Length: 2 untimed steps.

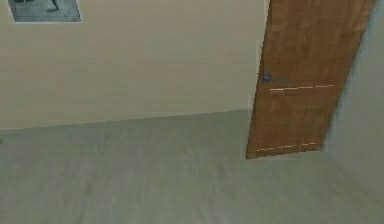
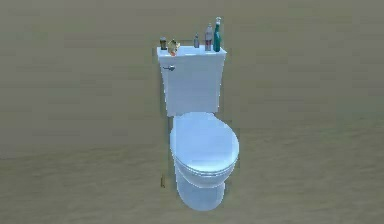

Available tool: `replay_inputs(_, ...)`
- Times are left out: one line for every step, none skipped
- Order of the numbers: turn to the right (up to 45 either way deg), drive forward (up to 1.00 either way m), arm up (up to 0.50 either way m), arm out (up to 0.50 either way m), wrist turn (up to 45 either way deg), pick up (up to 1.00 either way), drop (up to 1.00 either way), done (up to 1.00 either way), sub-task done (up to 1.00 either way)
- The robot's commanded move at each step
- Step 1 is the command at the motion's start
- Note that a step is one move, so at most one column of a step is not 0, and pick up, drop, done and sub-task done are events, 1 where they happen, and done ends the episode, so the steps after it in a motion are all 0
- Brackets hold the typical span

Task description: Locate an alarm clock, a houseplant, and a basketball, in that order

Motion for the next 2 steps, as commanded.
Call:
replay_inputs(3.0, 0.00, 0.00, 0.00, 0.0, 0.00, 0.00, 0.00, 0.00)
replay_inputs(0.0, 1.00, 0.00, 0.00, 0.0, 0.00, 0.00, 0.00, 0.00)
